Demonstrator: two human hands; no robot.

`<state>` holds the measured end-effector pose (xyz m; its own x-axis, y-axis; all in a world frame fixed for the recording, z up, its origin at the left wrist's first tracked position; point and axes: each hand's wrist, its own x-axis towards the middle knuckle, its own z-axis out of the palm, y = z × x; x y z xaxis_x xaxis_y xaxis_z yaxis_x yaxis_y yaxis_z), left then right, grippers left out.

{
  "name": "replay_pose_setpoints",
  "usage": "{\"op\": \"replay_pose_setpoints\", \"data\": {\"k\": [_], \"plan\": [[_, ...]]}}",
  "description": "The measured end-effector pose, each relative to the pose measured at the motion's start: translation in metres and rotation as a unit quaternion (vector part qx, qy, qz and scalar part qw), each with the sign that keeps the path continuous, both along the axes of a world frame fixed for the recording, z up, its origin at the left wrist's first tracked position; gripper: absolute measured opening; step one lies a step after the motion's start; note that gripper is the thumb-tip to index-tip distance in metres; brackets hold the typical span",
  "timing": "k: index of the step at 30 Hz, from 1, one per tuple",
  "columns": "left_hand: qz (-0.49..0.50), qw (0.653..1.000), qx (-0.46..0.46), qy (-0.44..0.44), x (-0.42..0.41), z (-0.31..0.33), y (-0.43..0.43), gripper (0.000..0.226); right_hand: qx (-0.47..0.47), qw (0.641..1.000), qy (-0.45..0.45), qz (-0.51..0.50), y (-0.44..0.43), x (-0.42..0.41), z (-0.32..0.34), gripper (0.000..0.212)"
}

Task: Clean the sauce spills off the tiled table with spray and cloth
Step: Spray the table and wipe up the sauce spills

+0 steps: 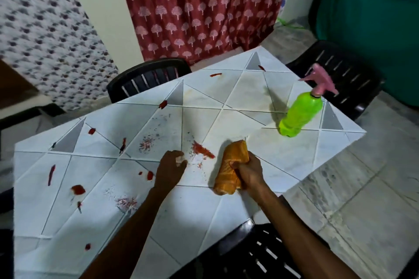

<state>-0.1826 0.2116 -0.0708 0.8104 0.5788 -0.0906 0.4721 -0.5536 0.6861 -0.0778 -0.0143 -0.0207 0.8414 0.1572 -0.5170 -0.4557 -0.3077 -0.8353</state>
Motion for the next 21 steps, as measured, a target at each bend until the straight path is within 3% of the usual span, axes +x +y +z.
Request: {"op": "replay_pose_setpoints", "data": {"k": [4,8,11,16,21], "plan": [[-0.018,0.995,0.091,0.03,-0.028,-0.02,0.049,0.055,-0.244,0.946,-0.188,0.099,0.039,0.004,0.001,0.016],[-0.076,0.981,0.153,0.092,-0.043,-0.034,0.078,0.074,-0.34,0.902,-0.229,0.136,0.062,0.03,-0.013,0.022],[-0.105,0.97,0.175,0.133,-0.053,-0.044,0.094,0.078,-0.35,0.896,-0.205,0.178,0.086,0.041,-0.031,0.022],[-0.13,0.963,0.204,0.119,-0.062,-0.045,0.119,0.071,-0.32,0.898,-0.201,0.227,0.138,0.026,-0.042,0.037],[-0.118,0.974,0.163,0.108,-0.07,-0.046,0.142,0.069,-0.295,0.831,-0.29,0.372,0.186,-0.021,-0.047,0.048]]}}
